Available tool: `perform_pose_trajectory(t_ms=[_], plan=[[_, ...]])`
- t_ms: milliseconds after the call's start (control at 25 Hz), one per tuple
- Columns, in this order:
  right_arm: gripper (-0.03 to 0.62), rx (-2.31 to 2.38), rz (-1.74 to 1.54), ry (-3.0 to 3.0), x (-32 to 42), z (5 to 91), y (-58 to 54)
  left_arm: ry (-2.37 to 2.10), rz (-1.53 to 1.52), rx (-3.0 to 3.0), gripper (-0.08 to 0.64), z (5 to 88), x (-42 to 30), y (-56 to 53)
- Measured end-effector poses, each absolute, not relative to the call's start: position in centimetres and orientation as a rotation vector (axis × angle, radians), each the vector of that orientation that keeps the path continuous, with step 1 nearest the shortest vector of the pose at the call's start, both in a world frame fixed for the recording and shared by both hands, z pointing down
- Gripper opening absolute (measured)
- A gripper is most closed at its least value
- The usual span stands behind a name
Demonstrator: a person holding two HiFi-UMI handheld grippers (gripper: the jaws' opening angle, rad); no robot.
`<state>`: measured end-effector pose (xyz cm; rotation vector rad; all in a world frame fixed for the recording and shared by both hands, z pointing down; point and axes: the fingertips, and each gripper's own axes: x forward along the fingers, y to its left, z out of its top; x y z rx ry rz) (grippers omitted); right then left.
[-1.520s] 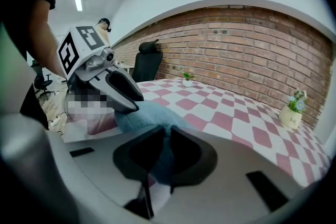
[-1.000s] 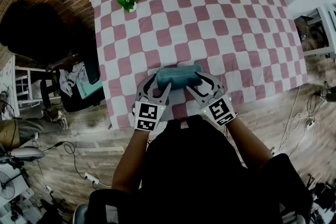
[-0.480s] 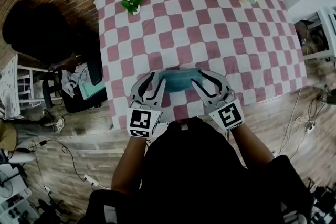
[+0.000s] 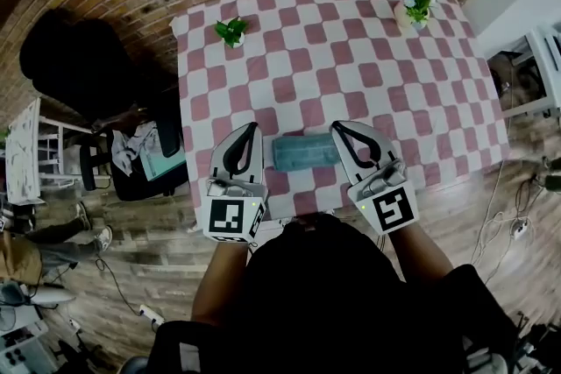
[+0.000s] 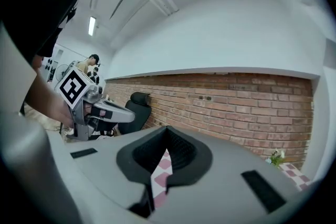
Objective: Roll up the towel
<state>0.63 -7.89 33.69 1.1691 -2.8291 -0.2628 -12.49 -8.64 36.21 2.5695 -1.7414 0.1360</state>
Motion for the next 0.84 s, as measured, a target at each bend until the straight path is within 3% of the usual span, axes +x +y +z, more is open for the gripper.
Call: perform_pose_trajectory(t_ms=[840], plan=[[-0.002, 1.172, -0.271, -2.856, -0.6, 32.6, -7.1, -1.708, 0.144, 2.558, -0.002, 36.0, -13.8, -7.4]])
